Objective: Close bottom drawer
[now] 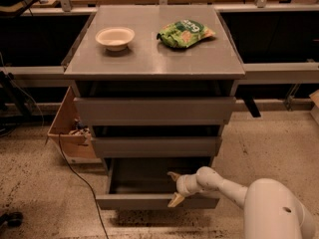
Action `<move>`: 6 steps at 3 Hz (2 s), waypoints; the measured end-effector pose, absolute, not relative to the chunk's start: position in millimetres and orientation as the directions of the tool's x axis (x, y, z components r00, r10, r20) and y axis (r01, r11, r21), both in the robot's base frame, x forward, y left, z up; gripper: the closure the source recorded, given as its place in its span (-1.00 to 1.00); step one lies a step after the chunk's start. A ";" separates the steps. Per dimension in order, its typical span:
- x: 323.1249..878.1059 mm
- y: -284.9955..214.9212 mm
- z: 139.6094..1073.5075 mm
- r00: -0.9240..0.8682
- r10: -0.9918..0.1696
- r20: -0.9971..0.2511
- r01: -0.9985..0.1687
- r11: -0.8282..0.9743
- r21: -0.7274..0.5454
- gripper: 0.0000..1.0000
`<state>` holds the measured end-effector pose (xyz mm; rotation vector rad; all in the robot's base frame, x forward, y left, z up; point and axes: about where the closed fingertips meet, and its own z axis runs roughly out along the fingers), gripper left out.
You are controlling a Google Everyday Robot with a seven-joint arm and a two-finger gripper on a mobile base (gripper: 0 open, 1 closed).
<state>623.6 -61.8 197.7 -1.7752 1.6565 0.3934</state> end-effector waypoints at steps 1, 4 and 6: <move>633.9 -59.7 205.5 0.171 -0.757 -0.631 -0.958 0.023 -0.287 -0.15; 634.9 -60.4 215.9 0.191 -0.752 -0.631 -0.950 0.022 -0.313 0.36; 628.3 -64.4 248.3 0.226 -0.766 -0.602 -0.934 0.006 -0.358 -0.19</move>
Offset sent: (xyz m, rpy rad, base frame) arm 0.0150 -0.0036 0.0267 0.0098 -0.0699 0.0087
